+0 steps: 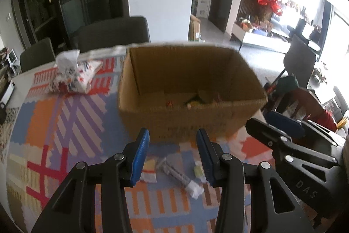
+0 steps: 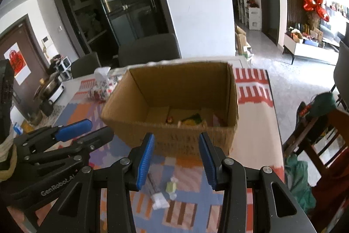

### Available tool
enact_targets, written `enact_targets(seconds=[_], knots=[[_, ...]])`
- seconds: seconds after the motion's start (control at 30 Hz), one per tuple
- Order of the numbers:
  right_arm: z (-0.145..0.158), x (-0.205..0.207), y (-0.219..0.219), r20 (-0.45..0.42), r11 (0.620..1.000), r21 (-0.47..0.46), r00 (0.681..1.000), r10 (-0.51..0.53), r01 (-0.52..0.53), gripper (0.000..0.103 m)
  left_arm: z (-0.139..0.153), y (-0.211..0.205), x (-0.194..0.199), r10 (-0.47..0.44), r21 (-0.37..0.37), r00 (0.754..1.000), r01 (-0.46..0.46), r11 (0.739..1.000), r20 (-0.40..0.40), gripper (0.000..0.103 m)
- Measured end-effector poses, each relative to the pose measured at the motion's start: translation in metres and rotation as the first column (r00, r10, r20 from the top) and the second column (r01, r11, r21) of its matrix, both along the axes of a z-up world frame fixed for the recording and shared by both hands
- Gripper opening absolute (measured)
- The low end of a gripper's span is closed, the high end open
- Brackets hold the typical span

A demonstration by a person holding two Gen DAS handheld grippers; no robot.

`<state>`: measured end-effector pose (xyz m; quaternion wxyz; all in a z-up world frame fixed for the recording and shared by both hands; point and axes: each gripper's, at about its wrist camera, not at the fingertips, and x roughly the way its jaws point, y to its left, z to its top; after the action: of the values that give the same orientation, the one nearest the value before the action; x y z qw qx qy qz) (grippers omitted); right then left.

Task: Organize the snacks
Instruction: 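Move both tools back from the box toward the remaining snacks, then grasp the clear-wrapped grey stick with the left tool while the right tool grasps the light green candy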

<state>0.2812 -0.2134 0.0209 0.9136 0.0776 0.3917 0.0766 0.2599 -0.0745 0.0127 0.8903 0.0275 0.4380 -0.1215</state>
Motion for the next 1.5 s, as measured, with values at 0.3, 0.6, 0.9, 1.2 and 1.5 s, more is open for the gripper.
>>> enact_targets(seconds=[0.3, 0.6, 0.9, 1.2, 1.5], knots=[[-0.047, -0.012, 0.001, -0.102, 1.0, 0.008, 0.995, 0.018, -0.017, 0.043, -0.053, -0.005, -0.013, -0.006, -0.004, 0.993, 0.006, 1.0, -0.118, 0.043], [-0.092, -0.021, 0.001, -0.178, 1.0, 0.019, 0.984, 0.016, -0.013, 0.043, -0.092, -0.008, -0.016, -0.013, -0.041, 0.977, 0.004, 0.999, -0.212, 0.038], [-0.121, -0.026, -0.001, -0.236, 0.999, 0.033, 0.972, 0.005, 0.003, 0.043, -0.123, -0.011, -0.009, -0.009, -0.063, 0.964, -0.008, 0.998, -0.265, 0.034], [-0.131, -0.023, -0.005, -0.257, 1.0, 0.026, 0.966, -0.004, 0.011, 0.043, -0.14, -0.021, 0.004, 0.013, -0.034, 0.96, -0.023, 0.999, -0.281, 0.031], [-0.133, -0.019, 0.001, -0.263, 1.0, 0.026, 0.965, 0.013, -0.006, 0.043, -0.141, -0.021, 0.002, -0.019, -0.062, 0.964, 0.002, 0.998, -0.265, 0.018]])
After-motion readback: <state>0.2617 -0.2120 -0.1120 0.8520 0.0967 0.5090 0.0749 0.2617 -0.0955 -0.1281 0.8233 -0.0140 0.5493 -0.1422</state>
